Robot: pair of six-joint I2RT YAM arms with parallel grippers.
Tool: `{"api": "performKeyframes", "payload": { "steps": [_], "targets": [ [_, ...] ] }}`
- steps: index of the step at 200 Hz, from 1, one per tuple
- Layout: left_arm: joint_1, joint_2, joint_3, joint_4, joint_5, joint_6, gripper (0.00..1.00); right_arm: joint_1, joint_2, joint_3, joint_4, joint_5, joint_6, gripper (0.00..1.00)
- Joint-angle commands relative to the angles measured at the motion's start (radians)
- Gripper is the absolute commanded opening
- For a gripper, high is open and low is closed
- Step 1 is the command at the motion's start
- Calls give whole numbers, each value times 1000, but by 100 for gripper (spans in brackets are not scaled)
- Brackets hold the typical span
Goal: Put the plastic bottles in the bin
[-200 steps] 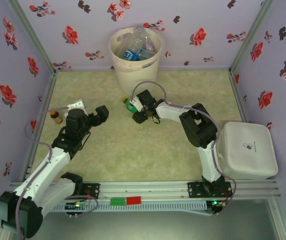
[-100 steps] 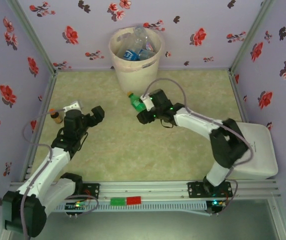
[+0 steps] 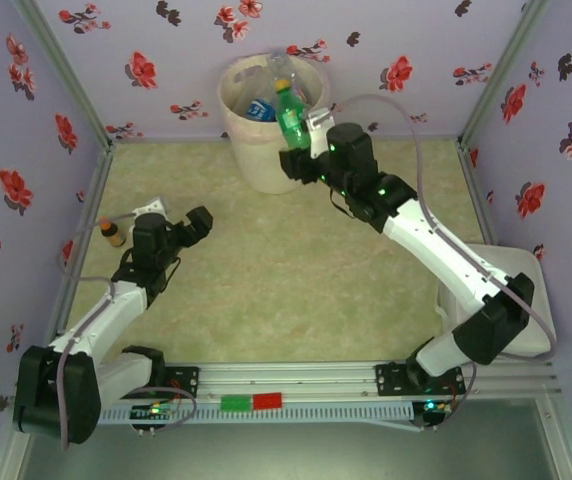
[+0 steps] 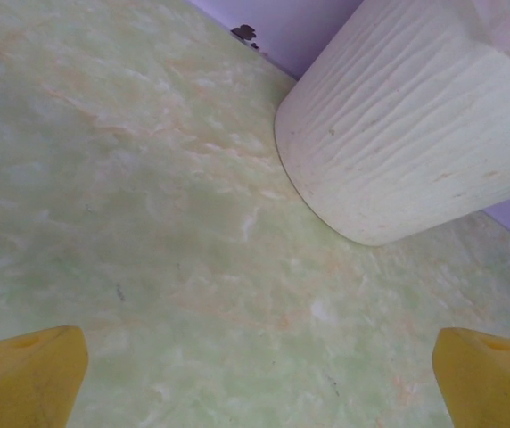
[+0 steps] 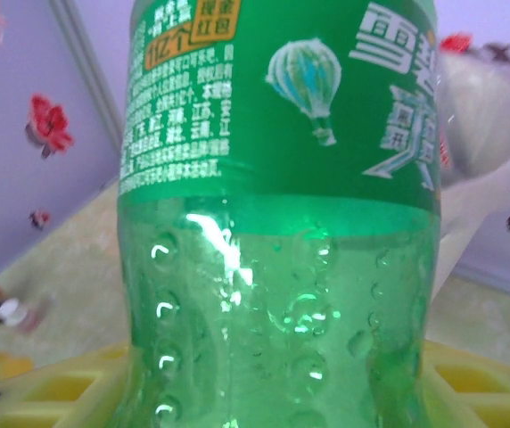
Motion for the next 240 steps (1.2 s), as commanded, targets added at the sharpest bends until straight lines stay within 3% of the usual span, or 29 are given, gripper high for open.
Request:
{"api": "performKeyframes", "payload": {
  "steps": [1, 66, 107, 141, 163, 188, 240],
  "targets": [
    [7, -27, 0, 63, 31, -33, 100, -37, 72, 61, 45, 80, 44, 41],
    [7, -182, -51, -119, 24, 27, 100, -124, 321, 339, 99, 11, 170, 42],
    [8, -225, -61, -151, 29, 23, 100, -126, 523, 626, -44, 35, 181, 44],
    [10, -243, -56, -178, 34, 42, 100, -124, 610, 704, -56, 63, 194, 48],
    [9, -257, -57, -200, 35, 52, 100, -124, 640, 726, -31, 31, 198, 60],
    [11, -272, -60, -218, 34, 57, 100, -123, 683, 800, -58, -2, 181, 99],
    [11, -286, -33, -290, 34, 95, 100, -122, 672, 860, -120, 48, 107, 100]
  ]
}}
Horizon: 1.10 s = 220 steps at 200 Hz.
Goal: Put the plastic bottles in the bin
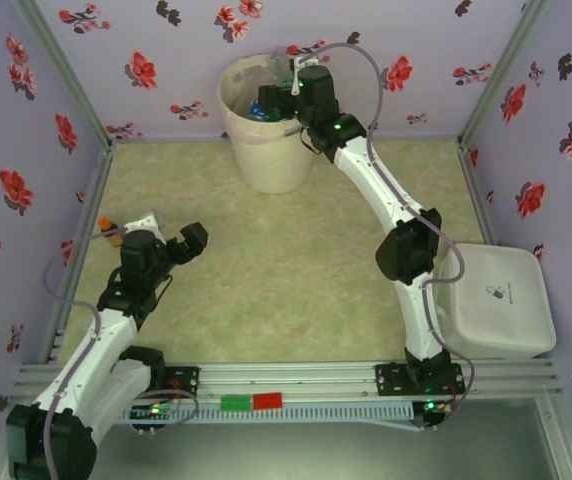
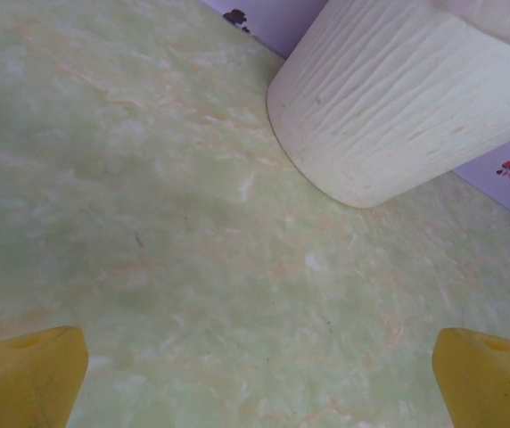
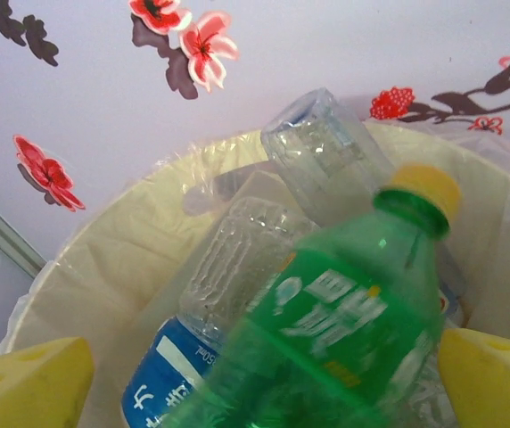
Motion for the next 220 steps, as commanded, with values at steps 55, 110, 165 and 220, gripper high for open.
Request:
{"api": "performKeyframes", "payload": {
  "steps": [55, 110, 165, 220],
  "targets": [
    [15, 12, 33, -38, -27, 52, 100, 8, -228, -180, -20, 67, -148, 100],
    [31, 106, 25, 58, -184, 66, 100, 3, -655, -808, 101, 126, -200, 100],
    [43, 212, 105, 52, -303, 184, 100, -42, -1011, -1371, 204, 254, -244, 99],
    [43, 268, 88, 124, -502, 270, 100, -210, -1127, -1742, 406, 327, -282, 100]
  ]
}}
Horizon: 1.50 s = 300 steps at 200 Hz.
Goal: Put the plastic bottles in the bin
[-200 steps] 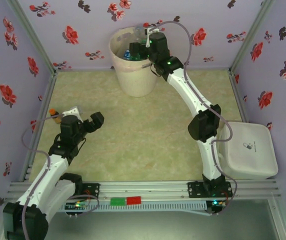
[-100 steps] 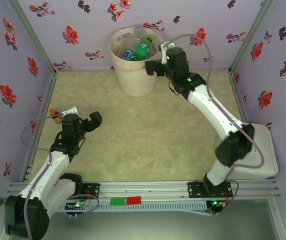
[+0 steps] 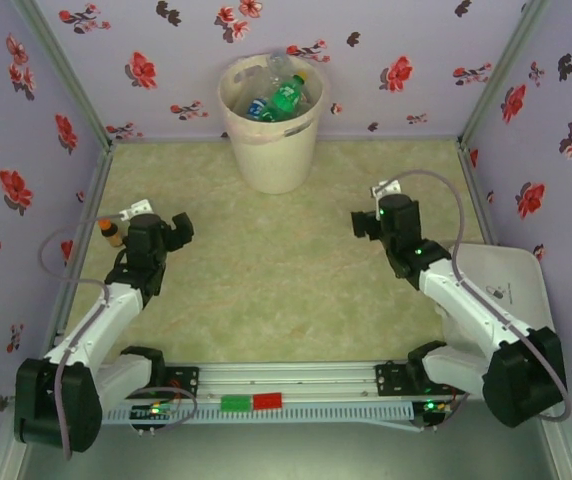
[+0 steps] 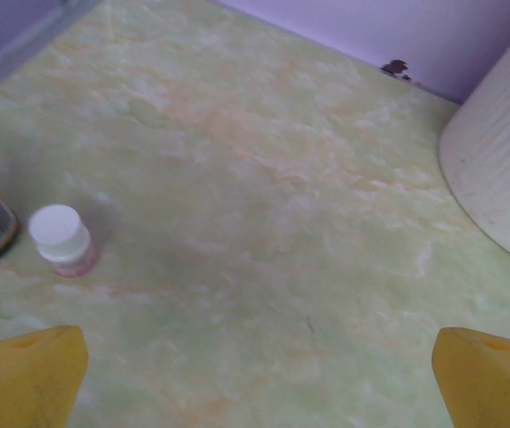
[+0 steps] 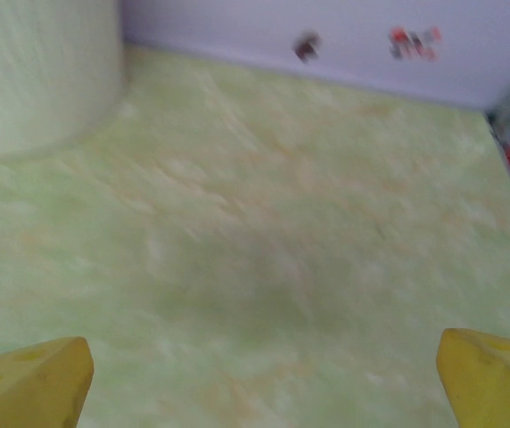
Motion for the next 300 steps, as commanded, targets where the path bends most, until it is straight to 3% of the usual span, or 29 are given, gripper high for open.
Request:
{"api": "performKeyframes", "payload": {
  "steps": [1, 61, 104, 141, 163, 186, 207, 238, 263, 273, 285, 300],
  "targets": [
    [8, 34, 8, 52, -149, 73, 100, -71, -35, -99, 172, 70, -23, 100],
    [6, 161, 13, 155, -234, 236, 100, -265, 128, -290, 544, -60, 34, 100],
    [5, 211, -74, 457, -242, 350, 100, -346, 289, -343, 872, -141, 72, 100],
    [-1, 273, -97, 567, -241, 451, 100, -387, 361, -297, 839, -202, 102, 100],
    [-2, 338, -161, 807, -240, 566, 100, -390, 416, -321, 927, -169, 118, 100],
    [0, 392, -164, 826, -204, 563, 100, -396, 437, -365, 1023, -136, 139, 100],
    [-3, 502, -228, 1055, -209, 588, 100, -395, 435, -365, 1020, -132, 140, 100],
    [18, 489, -248, 1073, -176, 555, 100, -396, 438, -359, 1016, -127, 139, 100],
    [114, 479, -206, 921, -41, 451, 100, -391, 435, -359, 1011, -113, 134, 99],
    [164, 542, -207, 993, 3, 434, 100, -387, 434, -361, 1008, -105, 130, 100],
    [176, 508, -170, 860, 34, 395, 100, -386, 434, -360, 1012, -105, 129, 100],
    [177, 523, -176, 899, 62, 412, 100, -386, 434, -360, 1012, -105, 127, 100]
  ]
}}
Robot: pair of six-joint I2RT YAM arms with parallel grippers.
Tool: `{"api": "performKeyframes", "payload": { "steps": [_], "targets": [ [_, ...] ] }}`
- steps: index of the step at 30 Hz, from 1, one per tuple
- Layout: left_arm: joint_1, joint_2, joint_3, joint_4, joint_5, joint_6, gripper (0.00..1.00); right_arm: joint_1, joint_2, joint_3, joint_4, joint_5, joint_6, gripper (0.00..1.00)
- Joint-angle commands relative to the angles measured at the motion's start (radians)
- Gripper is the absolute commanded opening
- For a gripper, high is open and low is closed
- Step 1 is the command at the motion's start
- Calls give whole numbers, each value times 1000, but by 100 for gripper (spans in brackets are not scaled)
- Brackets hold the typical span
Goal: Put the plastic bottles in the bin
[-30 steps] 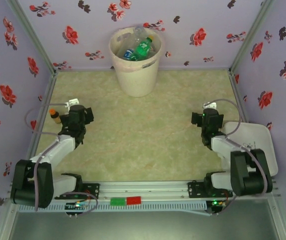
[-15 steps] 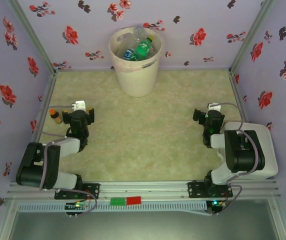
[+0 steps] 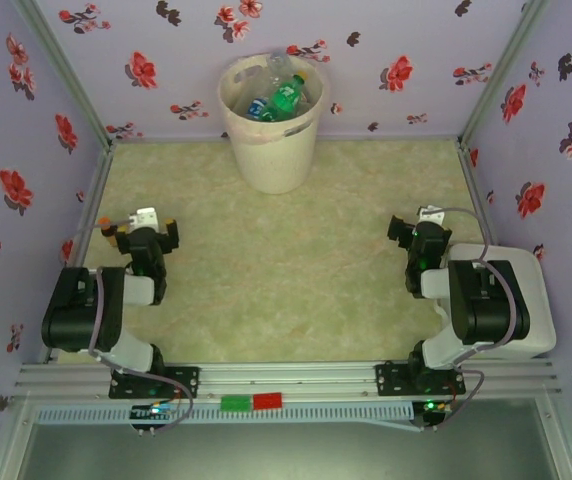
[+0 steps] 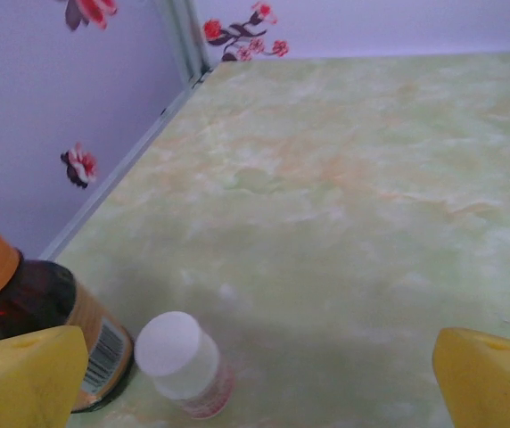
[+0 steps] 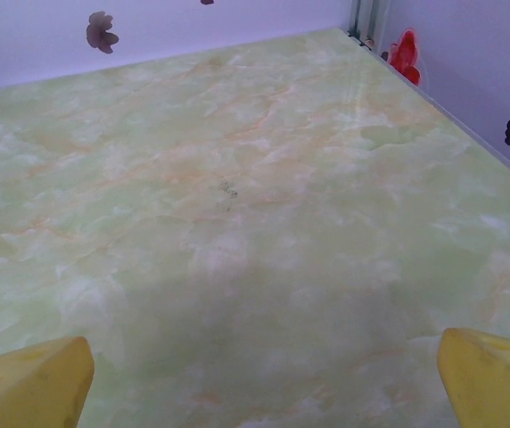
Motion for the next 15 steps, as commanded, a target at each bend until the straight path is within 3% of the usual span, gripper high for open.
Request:
{"api": "performKeyframes", "payload": {
  "steps": [1, 15],
  "targets": [
    [9, 13, 25, -8, 99, -46, 100, 1, 5, -3, 39, 32, 6, 100],
    [9, 12, 30, -14, 94, -48, 100, 3, 5, 2, 30, 18, 1, 100]
  ]
}}
